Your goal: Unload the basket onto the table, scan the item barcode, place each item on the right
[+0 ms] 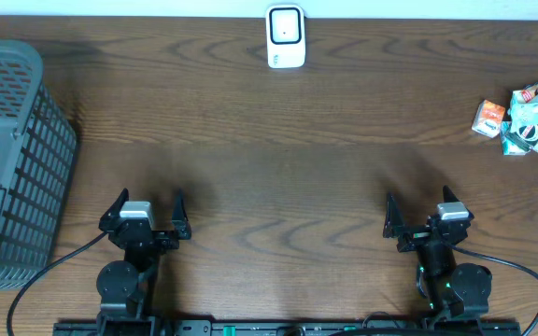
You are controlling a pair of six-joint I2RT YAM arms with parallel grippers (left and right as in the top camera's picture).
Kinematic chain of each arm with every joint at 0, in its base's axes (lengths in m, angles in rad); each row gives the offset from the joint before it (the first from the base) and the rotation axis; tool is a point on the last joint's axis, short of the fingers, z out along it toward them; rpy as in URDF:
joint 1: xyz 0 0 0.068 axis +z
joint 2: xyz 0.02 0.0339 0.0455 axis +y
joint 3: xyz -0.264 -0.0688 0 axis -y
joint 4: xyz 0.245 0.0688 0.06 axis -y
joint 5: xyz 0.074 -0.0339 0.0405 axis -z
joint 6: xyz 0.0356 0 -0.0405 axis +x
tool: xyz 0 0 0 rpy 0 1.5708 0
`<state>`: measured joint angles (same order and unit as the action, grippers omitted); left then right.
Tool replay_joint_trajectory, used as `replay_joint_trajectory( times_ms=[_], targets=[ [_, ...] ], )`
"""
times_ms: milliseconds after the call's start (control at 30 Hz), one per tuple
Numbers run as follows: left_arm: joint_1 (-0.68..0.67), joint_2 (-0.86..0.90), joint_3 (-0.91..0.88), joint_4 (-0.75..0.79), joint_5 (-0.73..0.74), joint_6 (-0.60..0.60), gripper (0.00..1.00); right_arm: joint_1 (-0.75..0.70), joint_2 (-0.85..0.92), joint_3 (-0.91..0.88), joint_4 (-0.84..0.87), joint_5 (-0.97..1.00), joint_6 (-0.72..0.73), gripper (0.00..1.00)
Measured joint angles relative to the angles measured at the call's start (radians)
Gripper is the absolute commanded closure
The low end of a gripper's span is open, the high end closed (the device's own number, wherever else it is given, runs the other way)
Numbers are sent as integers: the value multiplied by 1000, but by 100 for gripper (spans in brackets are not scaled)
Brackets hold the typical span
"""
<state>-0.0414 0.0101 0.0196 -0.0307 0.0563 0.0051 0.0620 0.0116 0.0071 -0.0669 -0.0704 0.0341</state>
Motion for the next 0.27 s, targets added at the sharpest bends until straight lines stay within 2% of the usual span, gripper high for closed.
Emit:
replay_joint_trajectory(
  times_ms=[267],
  targets=[
    [0,0,0,0,0,0,2,0,0,0,0,0,0,1]
  ],
)
